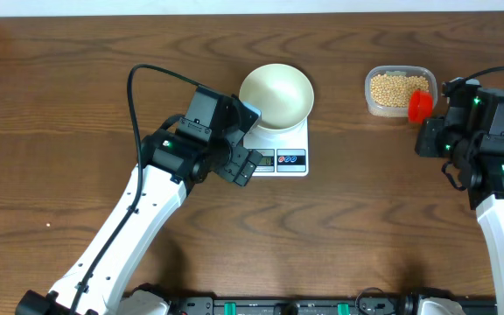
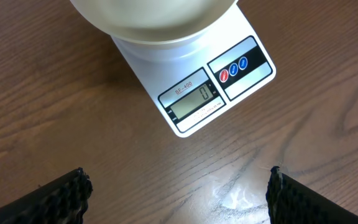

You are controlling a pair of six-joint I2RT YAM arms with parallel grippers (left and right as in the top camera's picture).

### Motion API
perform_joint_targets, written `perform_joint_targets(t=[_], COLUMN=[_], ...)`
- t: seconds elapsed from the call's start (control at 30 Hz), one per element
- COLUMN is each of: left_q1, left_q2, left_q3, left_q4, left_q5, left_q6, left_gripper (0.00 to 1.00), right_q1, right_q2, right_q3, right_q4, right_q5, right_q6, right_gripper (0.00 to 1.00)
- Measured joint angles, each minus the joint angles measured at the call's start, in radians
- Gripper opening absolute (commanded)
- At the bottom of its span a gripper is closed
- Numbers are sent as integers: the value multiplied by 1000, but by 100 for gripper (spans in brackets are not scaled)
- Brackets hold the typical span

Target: Scoop item into bowl and weigh 50g on scale

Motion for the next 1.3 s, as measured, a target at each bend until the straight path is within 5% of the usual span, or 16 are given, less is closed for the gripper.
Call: perform_joint_targets(t=[1.3], left_q1=[0], left_q2=[0], left_q3=[0], left_q4=[14], left_q5=[0], left_q6=[0], left_gripper=[93], right_q1=[0], right_q2=[0], right_q3=[0], right_q4=[0], right_q5=[0], right_q6=[0], right_gripper=[1])
